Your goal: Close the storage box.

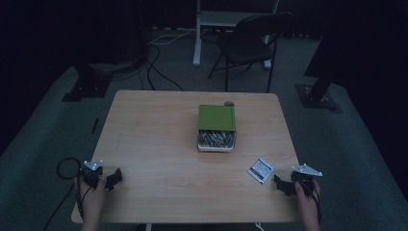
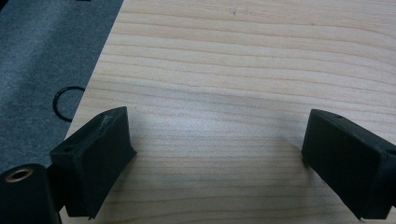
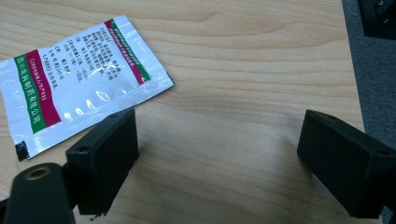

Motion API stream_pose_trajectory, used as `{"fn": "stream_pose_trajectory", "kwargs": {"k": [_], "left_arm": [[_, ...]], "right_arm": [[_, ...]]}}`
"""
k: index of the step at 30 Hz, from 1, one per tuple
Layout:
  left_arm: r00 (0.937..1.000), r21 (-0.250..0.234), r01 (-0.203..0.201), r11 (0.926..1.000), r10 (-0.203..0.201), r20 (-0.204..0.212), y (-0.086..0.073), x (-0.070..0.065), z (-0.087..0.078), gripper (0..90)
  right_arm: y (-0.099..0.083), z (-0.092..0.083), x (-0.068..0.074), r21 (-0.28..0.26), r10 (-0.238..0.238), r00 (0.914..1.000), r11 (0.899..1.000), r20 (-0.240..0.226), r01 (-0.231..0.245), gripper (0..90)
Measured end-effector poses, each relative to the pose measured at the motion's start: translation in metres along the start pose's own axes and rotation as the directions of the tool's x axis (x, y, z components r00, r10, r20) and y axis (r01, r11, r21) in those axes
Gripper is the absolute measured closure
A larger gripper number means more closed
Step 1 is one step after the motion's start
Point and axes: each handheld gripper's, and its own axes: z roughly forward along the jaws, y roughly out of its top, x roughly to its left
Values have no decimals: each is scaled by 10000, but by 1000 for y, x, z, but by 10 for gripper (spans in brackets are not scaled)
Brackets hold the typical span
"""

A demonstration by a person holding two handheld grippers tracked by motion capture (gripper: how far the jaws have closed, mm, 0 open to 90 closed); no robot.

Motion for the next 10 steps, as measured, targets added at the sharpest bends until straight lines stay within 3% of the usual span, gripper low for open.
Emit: {"fn": "stream_pose_trajectory", "kwargs": {"k": [10], "left_arm": [[9998, -5, 142, 9999, -142, -133, 0, -1, 0, 89]], "right_arm": [[0, 0, 0, 1, 0, 10000, 10000, 2, 0, 120]]}}
